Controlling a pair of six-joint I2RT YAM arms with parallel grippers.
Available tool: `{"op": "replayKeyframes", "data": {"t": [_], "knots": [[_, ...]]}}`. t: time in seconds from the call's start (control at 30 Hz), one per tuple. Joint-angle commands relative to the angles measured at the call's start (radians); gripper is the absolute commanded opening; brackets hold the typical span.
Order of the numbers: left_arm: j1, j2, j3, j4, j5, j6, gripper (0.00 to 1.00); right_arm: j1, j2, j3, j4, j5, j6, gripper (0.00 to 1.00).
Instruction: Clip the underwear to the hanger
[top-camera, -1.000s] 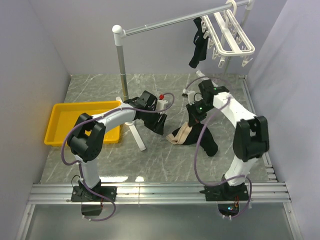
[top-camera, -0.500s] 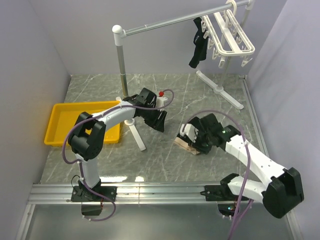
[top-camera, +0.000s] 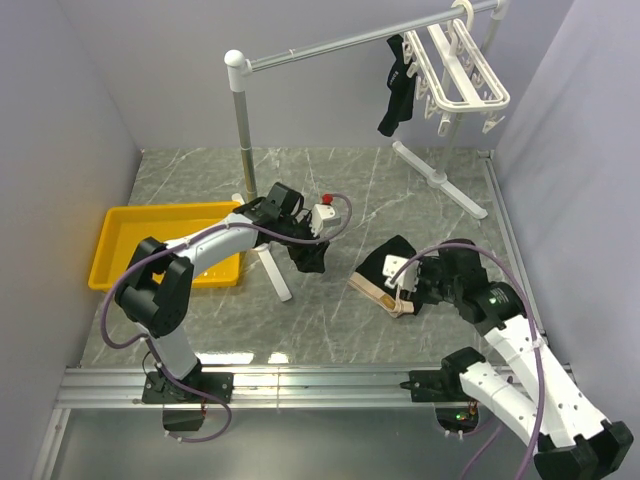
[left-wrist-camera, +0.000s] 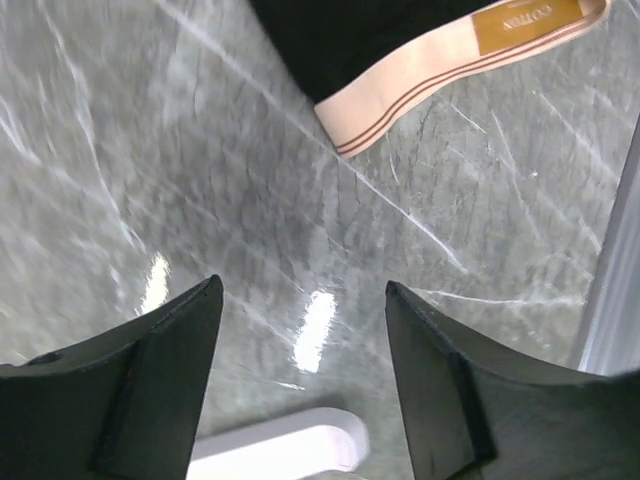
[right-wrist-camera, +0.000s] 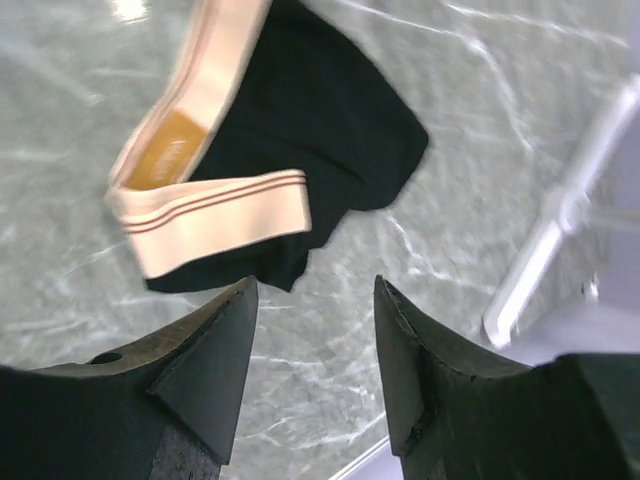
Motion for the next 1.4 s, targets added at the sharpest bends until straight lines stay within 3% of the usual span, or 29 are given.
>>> {"op": "replayKeyframes", "data": {"t": [0.0,0.1,0.2,0.4,0.57,1.1,1.37], "knots": [[0.002,-0.023,0.013,0.033,0.073,0.144,0.73,-0.009,0.047,0.006,-0.064,-0.093,-0.151,0.57],[-0.001,-0.023,0.004,0.042,0.084,0.198,0.74,-0.006,0.119,-0.006,-0.044,-0.089,-0.210,0.56],[-0.011,-0.020,-0.001,0.033,0.073,0.221,0.74,-0.024,0.269,0.073,-0.024,-0.100,-0.133,0.55],[-0.015,-0.029,-0.019,0.052,0.069,0.208,0.74,-0.133,0.557,0.322,-0.222,-0.238,-0.075,0.56],[-0.017,-0.015,-0.021,0.053,0.079,0.212,0.74,-0.160,0.686,0.389,-0.291,-0.268,-0.065,0.55],[-0.017,0.014,0.020,0.033,0.067,0.281,0.72,-0.160,0.785,0.337,-0.231,-0.242,-0.049,0.49],[-0.020,0.034,0.036,-0.007,0.067,0.326,0.72,-0.160,0.809,0.342,-0.196,-0.256,-0.010,0.51]]}}
